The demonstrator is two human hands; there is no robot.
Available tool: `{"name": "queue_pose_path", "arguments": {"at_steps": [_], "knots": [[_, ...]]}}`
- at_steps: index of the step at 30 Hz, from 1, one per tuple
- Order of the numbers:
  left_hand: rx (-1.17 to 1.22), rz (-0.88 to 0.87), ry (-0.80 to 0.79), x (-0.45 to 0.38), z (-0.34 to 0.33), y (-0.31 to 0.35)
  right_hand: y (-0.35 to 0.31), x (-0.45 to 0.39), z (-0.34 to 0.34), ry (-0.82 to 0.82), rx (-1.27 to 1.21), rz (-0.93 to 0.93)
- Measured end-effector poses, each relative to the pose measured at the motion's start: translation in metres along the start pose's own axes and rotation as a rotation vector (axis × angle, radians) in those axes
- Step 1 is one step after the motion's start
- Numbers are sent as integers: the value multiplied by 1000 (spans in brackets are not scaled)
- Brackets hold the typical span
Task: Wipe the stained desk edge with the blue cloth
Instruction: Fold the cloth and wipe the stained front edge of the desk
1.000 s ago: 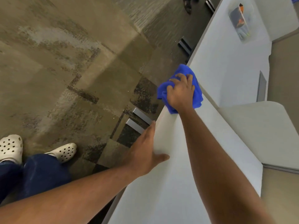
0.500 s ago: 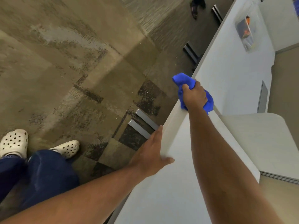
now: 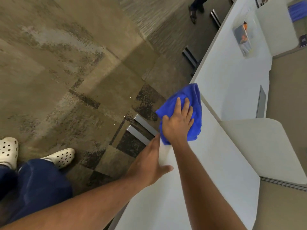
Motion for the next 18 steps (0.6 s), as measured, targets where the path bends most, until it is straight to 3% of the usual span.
{"name": "queue_pose_path", "arguments": {"at_steps": [7, 12, 15, 18], "knots": [[-21, 91, -40, 0, -5, -5, 37, -68, 18, 25, -125, 35], [-11, 79, -35, 3, -3, -6, 48, -13, 4, 84, -178, -108], [35, 69, -28, 1, -4, -4, 52, 45, -10, 81, -183, -89], [33, 77, -30, 1, -5, -4, 71, 47, -13, 58, -155, -120]]}}
Point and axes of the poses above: each hand's wrist, its own x-axis away from the middle knuckle, its own z-axis out of the back of the hand, y = z × x, the point moved 8 cm from there along -x, towards the middle knuckle, and after that the axes turned 11 degrees about z, right-handed, at the moved point
